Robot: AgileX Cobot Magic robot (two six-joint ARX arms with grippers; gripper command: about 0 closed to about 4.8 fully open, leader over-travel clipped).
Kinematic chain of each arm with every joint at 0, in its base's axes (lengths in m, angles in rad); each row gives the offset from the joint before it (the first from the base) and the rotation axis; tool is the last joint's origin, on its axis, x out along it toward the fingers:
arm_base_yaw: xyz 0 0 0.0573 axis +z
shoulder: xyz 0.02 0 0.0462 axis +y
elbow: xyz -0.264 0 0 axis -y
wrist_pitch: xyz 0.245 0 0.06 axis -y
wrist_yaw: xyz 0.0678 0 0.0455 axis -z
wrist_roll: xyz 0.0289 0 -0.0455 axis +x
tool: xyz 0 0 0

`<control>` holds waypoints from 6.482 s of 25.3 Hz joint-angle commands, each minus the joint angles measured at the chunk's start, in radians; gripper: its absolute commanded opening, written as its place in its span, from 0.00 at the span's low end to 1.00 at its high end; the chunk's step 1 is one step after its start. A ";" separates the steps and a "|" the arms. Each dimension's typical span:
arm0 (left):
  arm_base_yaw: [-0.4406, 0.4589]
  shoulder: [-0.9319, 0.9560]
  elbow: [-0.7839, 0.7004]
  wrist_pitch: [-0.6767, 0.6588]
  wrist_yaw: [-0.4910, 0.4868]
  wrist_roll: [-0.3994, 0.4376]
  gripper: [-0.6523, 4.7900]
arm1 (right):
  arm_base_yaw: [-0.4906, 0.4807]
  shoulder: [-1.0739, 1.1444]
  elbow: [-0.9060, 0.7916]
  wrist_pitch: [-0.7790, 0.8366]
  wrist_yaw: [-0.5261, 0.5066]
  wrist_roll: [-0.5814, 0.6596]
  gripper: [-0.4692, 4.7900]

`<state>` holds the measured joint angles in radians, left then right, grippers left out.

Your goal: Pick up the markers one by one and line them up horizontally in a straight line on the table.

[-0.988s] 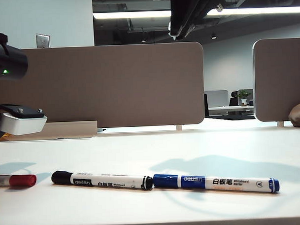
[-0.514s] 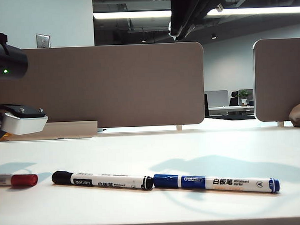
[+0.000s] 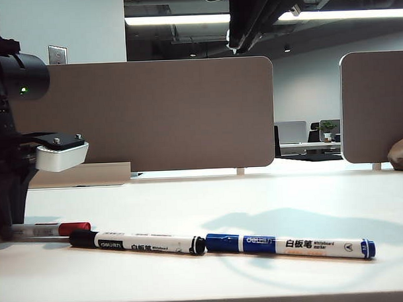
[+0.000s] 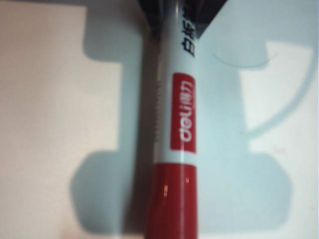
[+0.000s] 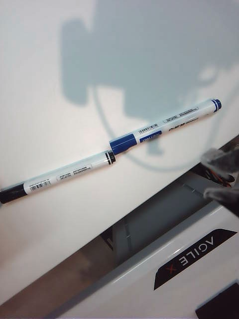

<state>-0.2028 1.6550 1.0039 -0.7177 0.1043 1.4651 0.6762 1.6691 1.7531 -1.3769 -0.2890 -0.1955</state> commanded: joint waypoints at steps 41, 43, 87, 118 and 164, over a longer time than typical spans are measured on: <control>0.052 0.023 -0.021 -0.142 -0.040 0.073 0.34 | 0.001 -0.003 0.003 0.022 -0.006 -0.014 0.19; 0.052 0.021 -0.021 -0.148 -0.041 0.084 0.34 | 0.001 -0.003 0.003 0.021 -0.006 -0.014 0.19; 0.038 -0.135 0.018 -0.050 0.013 -0.049 0.46 | 0.002 0.003 0.003 0.030 -0.032 -0.014 0.19; -0.004 -1.121 -0.034 0.444 0.163 -1.204 0.11 | -0.049 -0.371 0.002 0.700 -0.043 0.085 0.08; -0.003 -1.529 -0.854 0.726 0.154 -1.448 0.11 | -0.049 -1.656 -1.483 1.263 0.444 0.282 0.08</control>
<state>-0.2070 0.1268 0.1593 -0.0441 0.2535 0.0475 0.6270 0.0132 0.2790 -0.1684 0.1566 0.0826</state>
